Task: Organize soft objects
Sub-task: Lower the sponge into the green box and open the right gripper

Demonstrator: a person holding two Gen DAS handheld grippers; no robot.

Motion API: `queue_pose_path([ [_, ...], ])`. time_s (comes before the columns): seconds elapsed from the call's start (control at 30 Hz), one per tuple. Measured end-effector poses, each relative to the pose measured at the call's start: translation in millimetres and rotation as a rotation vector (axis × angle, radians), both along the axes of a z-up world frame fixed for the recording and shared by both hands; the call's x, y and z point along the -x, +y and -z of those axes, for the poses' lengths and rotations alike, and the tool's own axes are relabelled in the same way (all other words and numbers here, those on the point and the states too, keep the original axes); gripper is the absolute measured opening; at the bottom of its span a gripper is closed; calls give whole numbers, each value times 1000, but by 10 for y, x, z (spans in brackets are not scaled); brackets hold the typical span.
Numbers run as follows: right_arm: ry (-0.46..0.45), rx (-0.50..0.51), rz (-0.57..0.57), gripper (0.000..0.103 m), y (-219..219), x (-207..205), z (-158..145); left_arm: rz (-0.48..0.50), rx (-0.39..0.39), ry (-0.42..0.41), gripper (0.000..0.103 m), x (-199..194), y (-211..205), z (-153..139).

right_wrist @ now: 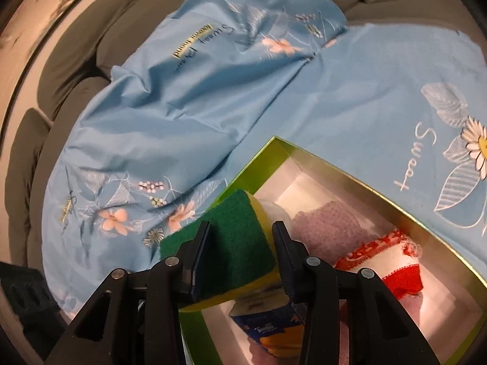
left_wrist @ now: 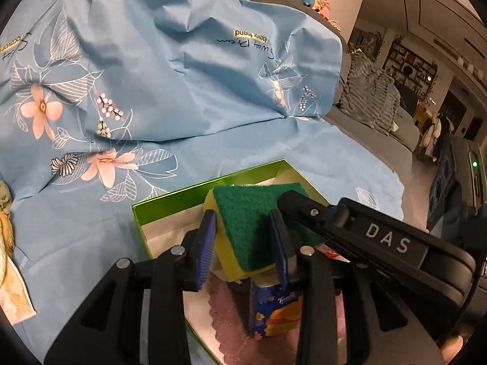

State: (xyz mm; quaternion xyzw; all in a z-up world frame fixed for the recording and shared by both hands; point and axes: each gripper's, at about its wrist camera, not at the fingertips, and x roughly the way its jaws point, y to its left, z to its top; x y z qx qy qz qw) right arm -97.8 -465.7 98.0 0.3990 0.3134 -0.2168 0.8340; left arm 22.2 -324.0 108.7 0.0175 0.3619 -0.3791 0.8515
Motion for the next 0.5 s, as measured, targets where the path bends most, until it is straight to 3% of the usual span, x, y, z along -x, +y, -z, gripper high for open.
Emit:
queue_pose_path([
  [0.17, 16, 6, -6, 43, -11, 39, 28, 10, -30, 52, 35, -48, -42, 42],
  [0.33, -26, 54, -37, 43, 108, 119, -156, -12, -2, 78, 35, 51, 91, -66],
  [0.43, -42, 67, -43, 43, 159, 153, -215, -1, -55, 103, 47, 73, 104, -39],
  [0.5, -27, 82, -54, 43, 200, 120, -217, -9, -81, 90, 61, 75, 119, 0],
])
